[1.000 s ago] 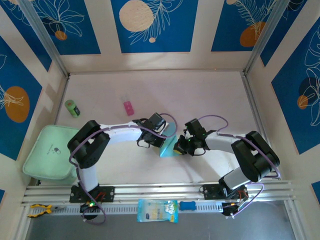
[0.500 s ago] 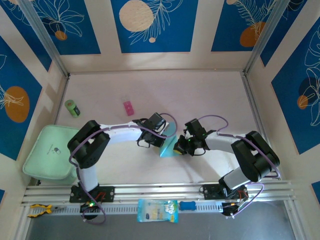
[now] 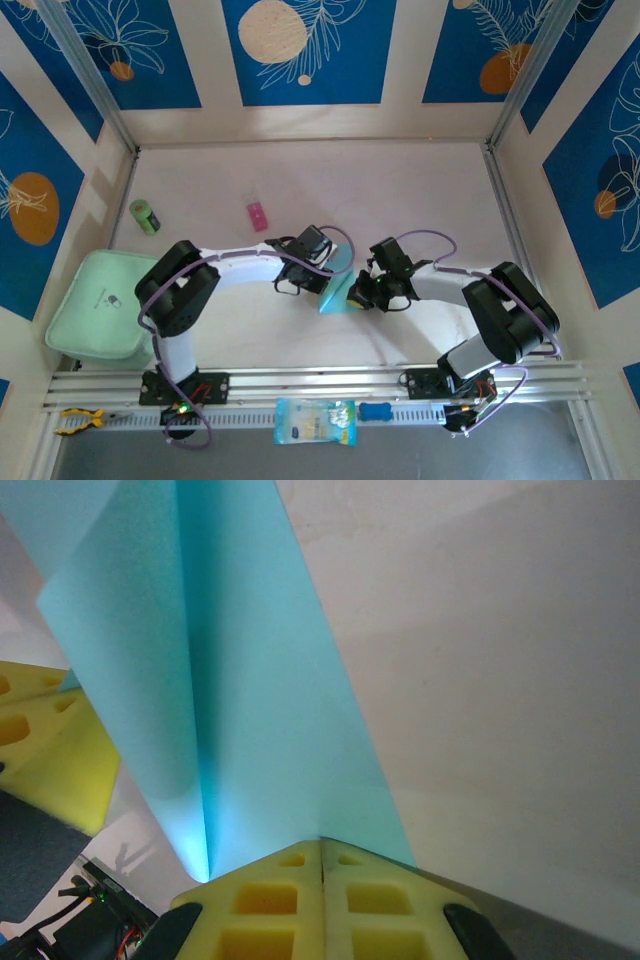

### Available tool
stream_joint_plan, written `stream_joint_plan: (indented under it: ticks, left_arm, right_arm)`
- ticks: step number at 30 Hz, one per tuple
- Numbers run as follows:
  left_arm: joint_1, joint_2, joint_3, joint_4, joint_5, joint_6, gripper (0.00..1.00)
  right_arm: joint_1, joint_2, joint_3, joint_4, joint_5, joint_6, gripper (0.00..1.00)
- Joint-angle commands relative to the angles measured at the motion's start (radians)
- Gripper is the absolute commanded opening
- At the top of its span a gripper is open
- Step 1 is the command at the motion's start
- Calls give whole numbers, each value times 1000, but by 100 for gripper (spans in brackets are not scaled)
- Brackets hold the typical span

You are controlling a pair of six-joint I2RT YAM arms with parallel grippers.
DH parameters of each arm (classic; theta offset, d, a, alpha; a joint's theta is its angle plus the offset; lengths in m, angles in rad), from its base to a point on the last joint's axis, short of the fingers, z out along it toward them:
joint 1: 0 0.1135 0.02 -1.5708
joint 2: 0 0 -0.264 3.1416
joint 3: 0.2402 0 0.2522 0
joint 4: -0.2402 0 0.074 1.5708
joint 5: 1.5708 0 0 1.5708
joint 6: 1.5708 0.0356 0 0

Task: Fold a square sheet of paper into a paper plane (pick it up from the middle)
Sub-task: Fold the triangle a second time at the center of the table.

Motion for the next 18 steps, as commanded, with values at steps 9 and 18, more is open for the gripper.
stream_joint_plan:
  ticks: [9, 18]
  left_arm:
    - [8, 28, 8, -1, 7, 7, 6]
    - [9, 43, 10, -9, 16, 14, 5]
  right_arm:
    - [9, 24, -10, -79, 41, -7, 4]
    - [7, 22, -6, -81, 41, -11, 4]
